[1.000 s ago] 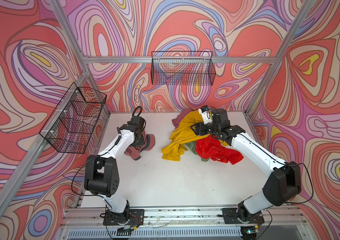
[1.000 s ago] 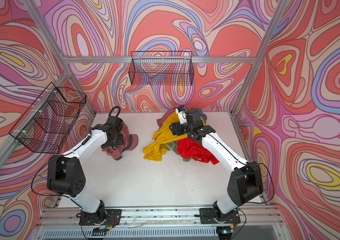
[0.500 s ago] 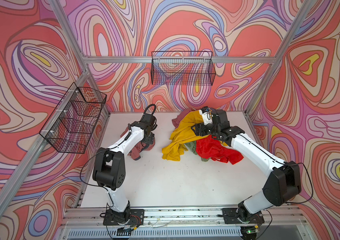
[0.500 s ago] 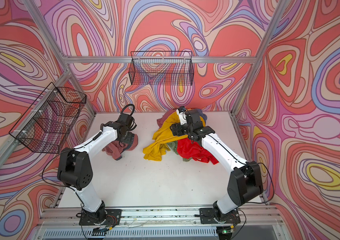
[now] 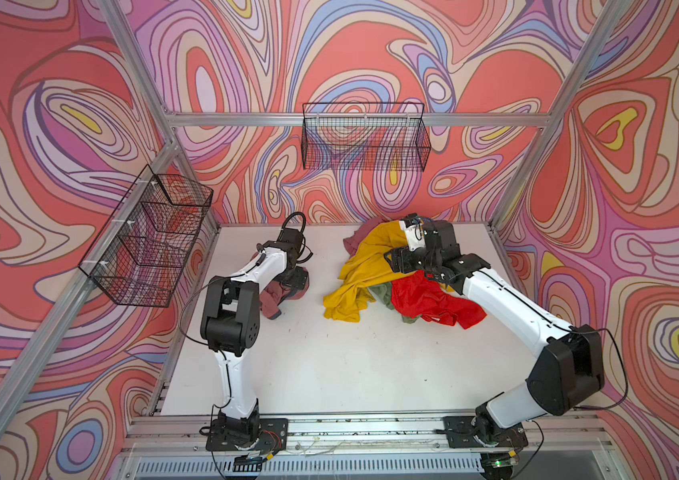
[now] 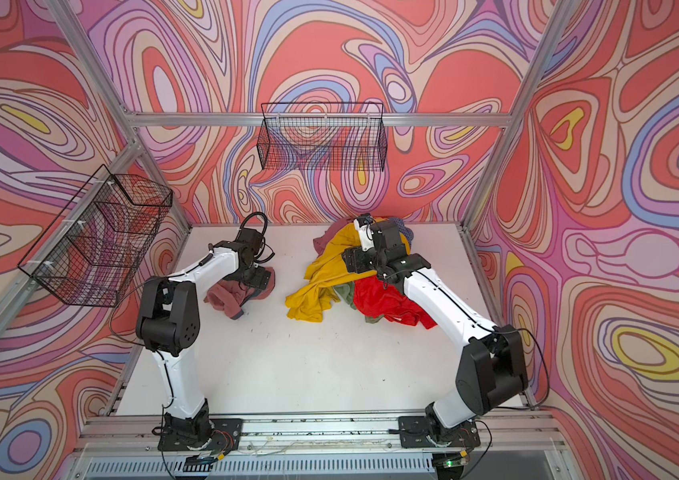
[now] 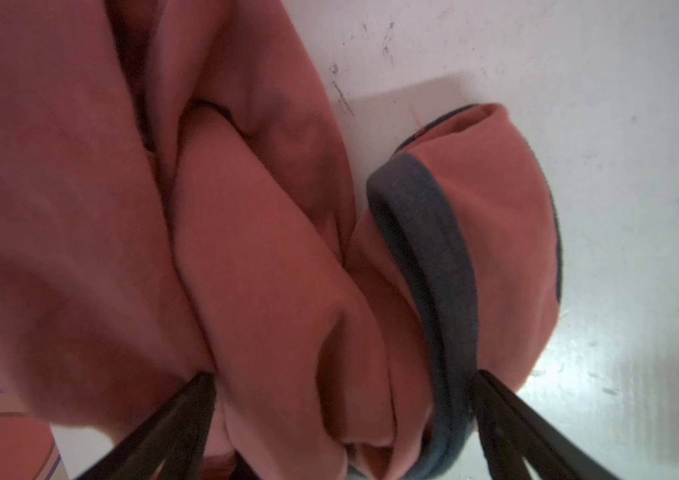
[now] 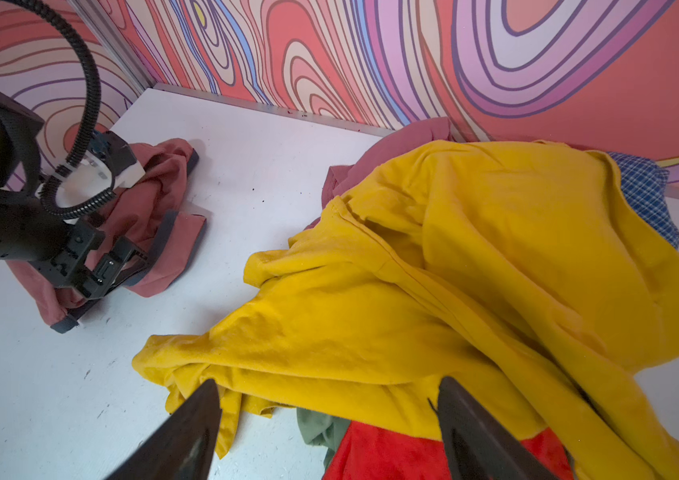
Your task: Pick out a specific cloth from the pile
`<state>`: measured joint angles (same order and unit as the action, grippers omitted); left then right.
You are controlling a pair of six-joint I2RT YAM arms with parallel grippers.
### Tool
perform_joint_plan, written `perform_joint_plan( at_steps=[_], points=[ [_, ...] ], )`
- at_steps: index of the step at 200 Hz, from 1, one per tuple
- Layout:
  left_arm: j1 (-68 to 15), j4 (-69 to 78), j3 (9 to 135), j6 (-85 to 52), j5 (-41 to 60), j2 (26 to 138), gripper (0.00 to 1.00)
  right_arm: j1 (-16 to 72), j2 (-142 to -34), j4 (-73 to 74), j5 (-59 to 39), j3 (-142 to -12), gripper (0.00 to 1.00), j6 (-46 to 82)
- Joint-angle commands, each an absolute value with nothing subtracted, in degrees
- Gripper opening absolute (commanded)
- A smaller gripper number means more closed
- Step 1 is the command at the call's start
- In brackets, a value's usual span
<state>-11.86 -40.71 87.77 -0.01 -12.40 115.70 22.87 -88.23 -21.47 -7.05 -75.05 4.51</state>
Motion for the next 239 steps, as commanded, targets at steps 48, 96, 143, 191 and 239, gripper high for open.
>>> perform_joint_plan(
  at_steps=[48, 96, 143, 191, 239],
  points=[
    [-10.2, -44.8, 89.3, -3.9, -5.4, 122.0, 0.70, 23.1, -86.2, -22.2, -5.8, -74.2, 0.84, 3.7],
    [-7.3, -42.1, 86.9, -9.9, 0.3, 118.1, 0.17, 23.1, -85.7, -22.1, -5.3, -73.8, 0.84, 3.6],
    [-6.2, -40.6, 87.3, -13.4, -0.1, 111.9, 0.00, 23.0, -85.4, -21.1, -5.6, -73.6, 0.83, 3.8],
    [-4.9, -41.5, 90.4, -17.0, -9.3, 111.2, 0.00, 23.0, -85.4, -20.6, -6.5, -73.6, 0.81, 4.3],
    [-4.1, -44.7, 100.5, -15.0, -14.5, 120.2, 0.00, 23.1, -85.7, -20.7, -6.5, -74.1, 0.81, 4.5]
  ],
)
